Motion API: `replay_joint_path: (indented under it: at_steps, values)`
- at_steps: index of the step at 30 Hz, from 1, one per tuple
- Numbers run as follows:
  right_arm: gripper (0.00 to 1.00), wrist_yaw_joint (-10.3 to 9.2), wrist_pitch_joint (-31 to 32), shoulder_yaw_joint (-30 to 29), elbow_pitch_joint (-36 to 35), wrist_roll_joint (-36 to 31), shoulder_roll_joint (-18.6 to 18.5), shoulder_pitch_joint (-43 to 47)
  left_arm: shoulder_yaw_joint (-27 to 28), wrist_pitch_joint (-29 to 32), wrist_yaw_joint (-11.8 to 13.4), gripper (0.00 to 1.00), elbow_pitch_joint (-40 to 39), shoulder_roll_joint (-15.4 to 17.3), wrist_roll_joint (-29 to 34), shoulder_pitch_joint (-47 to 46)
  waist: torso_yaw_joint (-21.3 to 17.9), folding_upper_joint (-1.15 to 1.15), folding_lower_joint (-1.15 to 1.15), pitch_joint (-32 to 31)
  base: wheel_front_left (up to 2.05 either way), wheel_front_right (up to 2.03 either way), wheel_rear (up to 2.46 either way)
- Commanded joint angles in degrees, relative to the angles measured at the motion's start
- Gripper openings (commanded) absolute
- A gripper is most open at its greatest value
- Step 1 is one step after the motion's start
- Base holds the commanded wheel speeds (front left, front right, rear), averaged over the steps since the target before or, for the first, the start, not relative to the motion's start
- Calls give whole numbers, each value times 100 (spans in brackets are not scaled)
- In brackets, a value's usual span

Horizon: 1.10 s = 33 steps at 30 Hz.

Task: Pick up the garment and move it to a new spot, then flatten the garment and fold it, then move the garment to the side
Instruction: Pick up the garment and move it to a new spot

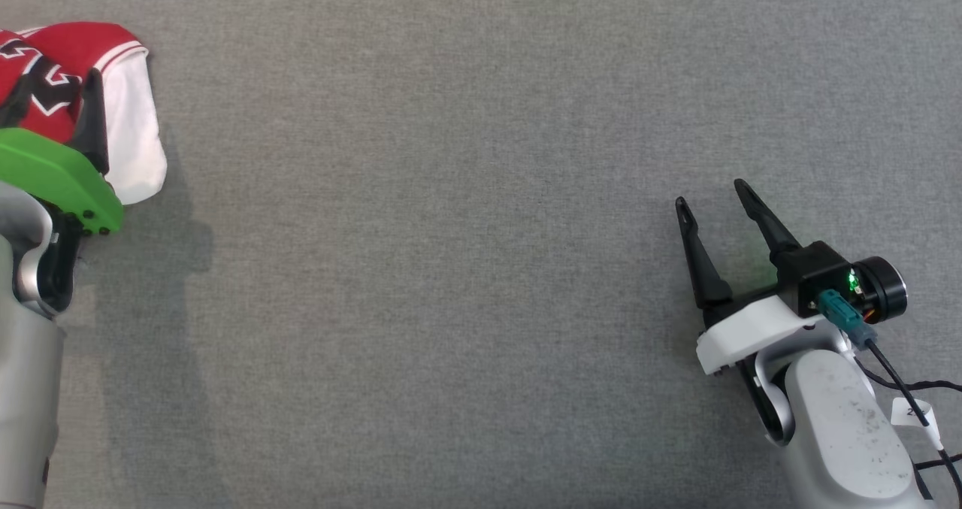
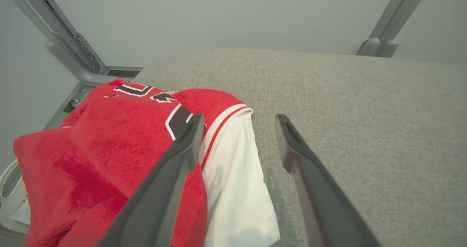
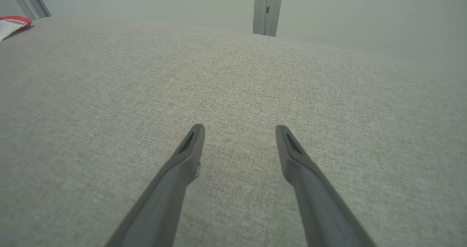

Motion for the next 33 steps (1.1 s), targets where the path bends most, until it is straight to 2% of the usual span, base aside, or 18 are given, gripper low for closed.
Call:
replay_joint_path:
  at_steps: [1,7,17,18,19,20,21,27,33]
  values:
    - [100,-7,-26,-23,-51,-51,-17,10,-116,110,-15,100,97,90,-72,-107,-228,0,0,300,0,0,0]
    - [100,-7,-26,-127,-131,-123,-19,39,-517,445,-16,100,411,249,-403,-219,-244,0,0,442,0,0,0]
    - [100,-8,-12,-106,-134,-115,-25,76,-728,775,-3,100,1036,350,-606,-343,-287,0,0,521,0,0,0]
    - [100,-8,-12,-107,-131,-112,-25,75,-740,803,-3,91,1095,360,-601,-355,-293,0,0,520,0,0,0]
    - [100,-8,-12,-115,-126,-107,-25,73,-745,827,0,51,1166,359,-612,-375,-300,0,0,517,0,0,0]
    - [100,-8,-12,-121,-123,-104,-25,72,-748,842,-1,36,1200,357,-627,-382,-304,0,0,513,0,0,0]
    - [100,-8,-12,-127,-128,-100,-25,72,-760,846,-2,0,1240,353,-640,-383,-309,0,0,508,0,0,0]
    - [100,-8,-13,-162,-128,-71,-23,64,-797,518,-6,0,1213,435,-558,-485,-307,0,0,387,0,0,0]
    - [100,-8,-14,-75,-38,78,-20,119,-846,42,-7,0,997,589,-397,-622,-338,0,0,-1,0,0,0]
